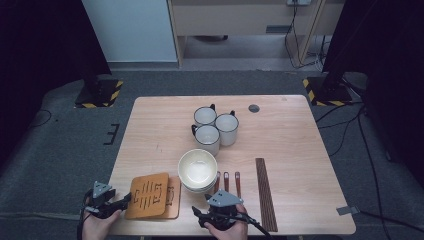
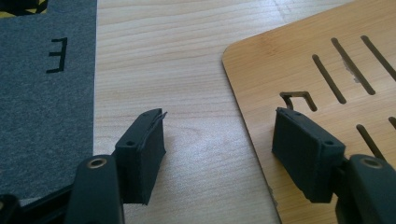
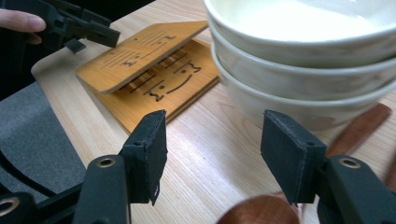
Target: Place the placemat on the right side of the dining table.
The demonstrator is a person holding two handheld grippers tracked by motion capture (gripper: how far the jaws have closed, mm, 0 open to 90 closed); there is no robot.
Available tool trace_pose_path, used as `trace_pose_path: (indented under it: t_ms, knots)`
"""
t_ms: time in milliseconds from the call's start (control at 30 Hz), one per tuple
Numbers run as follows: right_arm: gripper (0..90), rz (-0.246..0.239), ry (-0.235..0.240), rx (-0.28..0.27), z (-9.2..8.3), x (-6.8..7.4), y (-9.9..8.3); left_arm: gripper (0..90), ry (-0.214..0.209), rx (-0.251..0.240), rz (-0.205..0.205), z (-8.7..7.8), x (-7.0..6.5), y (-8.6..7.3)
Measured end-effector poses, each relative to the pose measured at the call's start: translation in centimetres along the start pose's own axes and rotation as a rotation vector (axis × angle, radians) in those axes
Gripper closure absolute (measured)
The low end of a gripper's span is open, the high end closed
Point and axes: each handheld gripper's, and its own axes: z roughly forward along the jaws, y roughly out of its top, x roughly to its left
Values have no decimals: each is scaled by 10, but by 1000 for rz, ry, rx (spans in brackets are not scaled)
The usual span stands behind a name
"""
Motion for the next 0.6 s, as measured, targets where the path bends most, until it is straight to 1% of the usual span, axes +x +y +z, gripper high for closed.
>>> trace_pose_path:
  t_ms: [267,400,600]
  knots:
    - [413,-13,17,1,7,8,3,334,-2,0,-2,0,0,0]
    - [413,-24,29,4,12,14,6,333,-2,-2,-4,0,0,0]
    - [417,-26,40,-1,17,18,8,334,-2,-2,-4,0,0,0]
